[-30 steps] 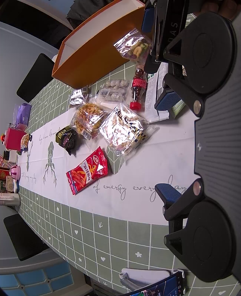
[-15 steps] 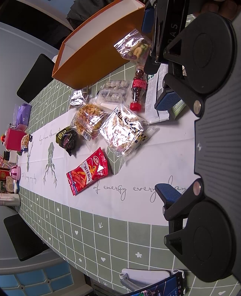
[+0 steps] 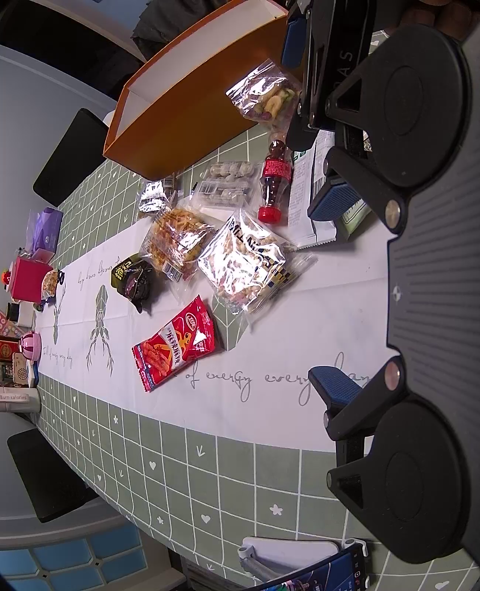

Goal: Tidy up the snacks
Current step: 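Lower the left tool onto the white-blue chip bag and close it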

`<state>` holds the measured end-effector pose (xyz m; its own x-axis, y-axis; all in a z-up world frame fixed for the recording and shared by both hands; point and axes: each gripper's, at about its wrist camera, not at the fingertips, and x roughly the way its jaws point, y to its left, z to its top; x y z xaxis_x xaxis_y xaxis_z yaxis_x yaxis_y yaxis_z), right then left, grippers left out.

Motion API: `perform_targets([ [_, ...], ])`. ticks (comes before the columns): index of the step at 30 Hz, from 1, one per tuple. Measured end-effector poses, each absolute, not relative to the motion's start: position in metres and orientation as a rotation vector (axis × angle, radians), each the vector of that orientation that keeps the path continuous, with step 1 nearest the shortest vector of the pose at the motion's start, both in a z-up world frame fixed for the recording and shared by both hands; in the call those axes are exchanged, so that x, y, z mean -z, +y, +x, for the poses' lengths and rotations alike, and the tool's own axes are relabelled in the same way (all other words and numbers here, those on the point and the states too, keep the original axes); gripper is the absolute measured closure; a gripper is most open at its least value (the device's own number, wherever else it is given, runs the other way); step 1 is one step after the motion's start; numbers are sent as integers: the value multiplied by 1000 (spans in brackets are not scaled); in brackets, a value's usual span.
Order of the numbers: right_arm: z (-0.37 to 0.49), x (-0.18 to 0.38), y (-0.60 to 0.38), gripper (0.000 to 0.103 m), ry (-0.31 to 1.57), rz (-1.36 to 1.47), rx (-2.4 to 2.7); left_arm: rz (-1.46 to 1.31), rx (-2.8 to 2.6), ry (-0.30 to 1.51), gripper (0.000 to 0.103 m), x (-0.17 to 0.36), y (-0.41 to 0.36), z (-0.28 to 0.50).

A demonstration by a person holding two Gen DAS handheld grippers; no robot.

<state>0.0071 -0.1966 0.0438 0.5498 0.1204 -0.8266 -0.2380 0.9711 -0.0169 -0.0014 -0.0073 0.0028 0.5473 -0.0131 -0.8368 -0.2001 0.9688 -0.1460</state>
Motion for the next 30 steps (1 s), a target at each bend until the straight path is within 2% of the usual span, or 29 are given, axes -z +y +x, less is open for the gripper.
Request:
perform_targets([
  [13,20,-59,-211,3,951,-80,-298,-244,-92,986,0,-7,-9,3],
  [22,19,-78,-247,3,706,-196,-553,-238,-5,1037,0,6,-19,-2],
  [30,22,-64,-255,3,740,-225,-670,-293,125,1071,0,14,-44,-14],
])
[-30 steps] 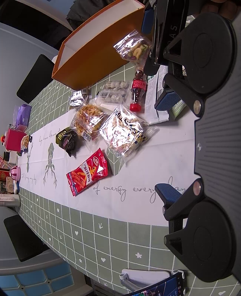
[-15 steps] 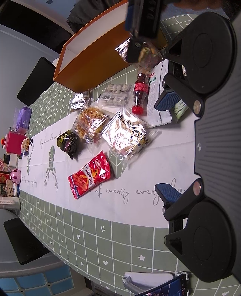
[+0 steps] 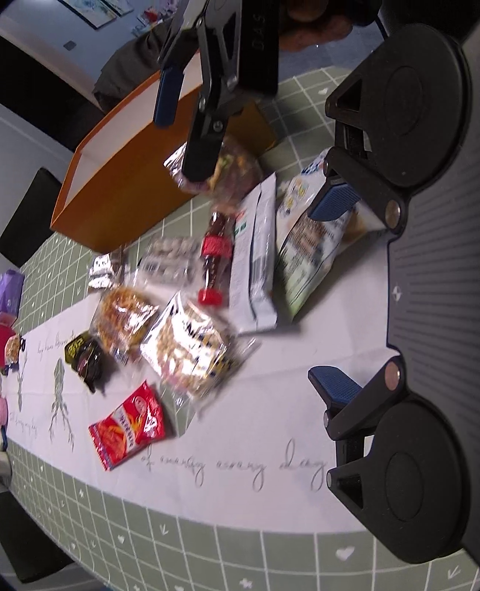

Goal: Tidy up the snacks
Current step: 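Lower the left tool onto the white-blue chip bag and close it, then grasp the white stick sachets with the right tool while the left tool holds the chip bag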

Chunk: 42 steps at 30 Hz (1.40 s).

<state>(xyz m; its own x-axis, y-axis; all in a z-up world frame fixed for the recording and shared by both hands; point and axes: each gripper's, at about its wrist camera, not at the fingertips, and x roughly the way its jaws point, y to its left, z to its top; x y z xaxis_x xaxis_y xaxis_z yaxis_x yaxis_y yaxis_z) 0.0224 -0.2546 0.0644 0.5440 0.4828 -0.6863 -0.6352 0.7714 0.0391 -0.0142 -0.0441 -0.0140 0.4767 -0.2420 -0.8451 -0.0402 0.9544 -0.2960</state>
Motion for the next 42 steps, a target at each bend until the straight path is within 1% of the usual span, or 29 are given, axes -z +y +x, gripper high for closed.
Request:
perform_targets([
  [4,15,-68,-244,3,720,-264,-736,-327,184,1073,6,19,-55,-18],
  [9,7,-71,-238,3,709,-294,-737,-419,237,1096,8,35,-63,-16],
  [11,8,-70,-238,3,707,-296,-732,-483,265,1110,16,44,-63,-14],
  [16,7,-68,-239,3,707,-293,-723,-575,298,1114,24,56,-69,-11],
  [18,6,-67,-239,3,711,-294,-724,-573,292,1120,25,59,-73,-8],
  [19,6,-66,-239,3,713,-296,-725,-570,292,1118,28,60,-74,-8],
  [23,4,-63,-238,3,720,-306,-731,-523,293,1104,49,59,-81,-6],
  [24,4,-63,-238,3,723,-306,-733,-521,294,1096,50,58,-80,-7],
  [26,5,-61,-238,3,731,-308,-739,-522,291,1094,59,57,-77,-9],
  [31,8,-56,-235,3,760,-307,-787,-521,302,1115,67,54,-63,-14],
  [32,8,-54,-233,4,768,-310,-805,-513,304,1119,68,53,-61,-16],
  [33,8,-52,-231,12,775,-316,-822,-507,307,1123,68,52,-58,-19],
  [34,8,-49,-228,16,784,-327,-838,-500,307,1128,68,52,-56,-21],
  [35,8,-45,-224,25,795,-348,-851,-492,310,1135,68,52,-54,-23],
  [36,9,-41,-221,28,800,-370,-860,-484,312,1140,68,50,-52,-26],
  [38,8,-31,-213,28,810,-425,-881,-473,314,1148,68,50,-48,-32],
  [42,11,-12,-201,33,861,-496,-927,-472,308,1157,68,48,-39,-39],
])
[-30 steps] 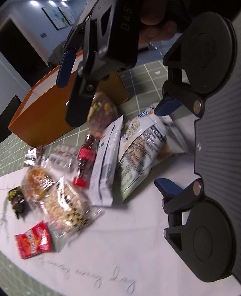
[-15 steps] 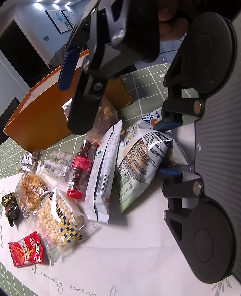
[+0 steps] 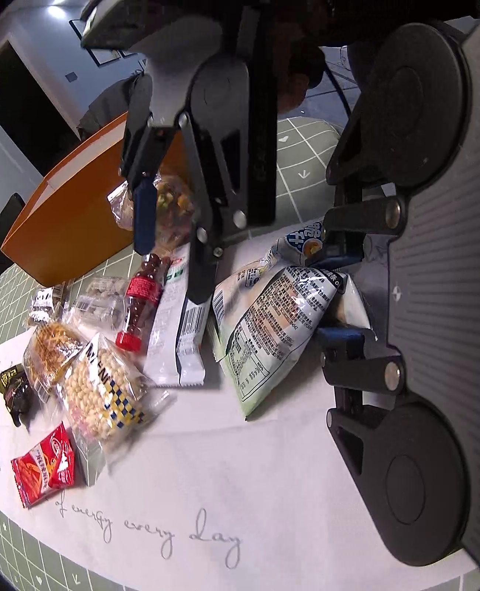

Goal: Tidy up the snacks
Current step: 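Grasp the white stick sachets with the right tool while the left tool holds the chip bag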

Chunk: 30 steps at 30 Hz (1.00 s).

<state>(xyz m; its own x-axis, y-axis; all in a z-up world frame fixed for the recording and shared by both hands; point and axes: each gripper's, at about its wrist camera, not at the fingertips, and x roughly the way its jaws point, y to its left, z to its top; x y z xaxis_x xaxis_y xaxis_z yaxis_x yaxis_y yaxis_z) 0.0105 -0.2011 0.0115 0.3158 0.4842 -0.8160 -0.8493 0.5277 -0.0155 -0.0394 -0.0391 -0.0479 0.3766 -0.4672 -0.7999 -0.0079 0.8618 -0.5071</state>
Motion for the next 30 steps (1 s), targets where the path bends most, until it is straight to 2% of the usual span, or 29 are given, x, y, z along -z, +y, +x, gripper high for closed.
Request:
perform_targets([
  [14,-7,17,-200,33,827,-760,-1008,-510,239,1180,69,48,2,-51],
  [16,-4,18,-197,29,822,-744,-1014,-515,229,1180,69,48,3,-49],
  [22,20,22,-194,29,895,-640,-1019,-510,230,1183,69,50,1,-48],
  [26,29,27,-192,22,940,-597,-1044,-514,228,1187,69,50,2,-48],
  [28,30,25,-191,25,953,-594,-1047,-510,228,1187,69,50,1,-48],
  [30,30,22,-191,45,970,-579,-1036,-506,230,1189,69,50,0,-48],
])
